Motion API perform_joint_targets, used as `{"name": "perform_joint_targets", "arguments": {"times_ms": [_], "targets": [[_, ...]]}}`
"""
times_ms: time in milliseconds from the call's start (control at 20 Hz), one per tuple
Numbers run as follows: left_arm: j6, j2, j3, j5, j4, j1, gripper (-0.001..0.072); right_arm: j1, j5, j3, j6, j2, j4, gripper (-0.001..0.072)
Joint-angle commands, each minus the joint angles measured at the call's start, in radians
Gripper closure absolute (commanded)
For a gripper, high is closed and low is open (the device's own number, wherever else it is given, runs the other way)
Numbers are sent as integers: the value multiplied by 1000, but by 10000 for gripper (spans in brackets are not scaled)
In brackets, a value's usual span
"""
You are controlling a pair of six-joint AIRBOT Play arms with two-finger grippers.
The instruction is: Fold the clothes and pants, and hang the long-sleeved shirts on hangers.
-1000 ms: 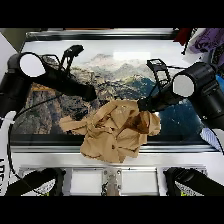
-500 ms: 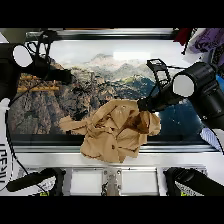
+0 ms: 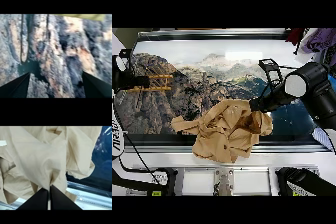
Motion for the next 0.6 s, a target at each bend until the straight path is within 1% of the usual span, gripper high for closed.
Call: {"name": "perform_joint_targets", "arguments": {"times_ms": [0,200,550], "targets": [[-5,-98,1,106,61,79,18,0,0,0,0,-1,0,701],[-6,-212,1,176,191,98,18,0,0,0,0,-1,0,701],[-14,-333,1,287,208,143,18,0,0,0,0,-1,0,701]]}}
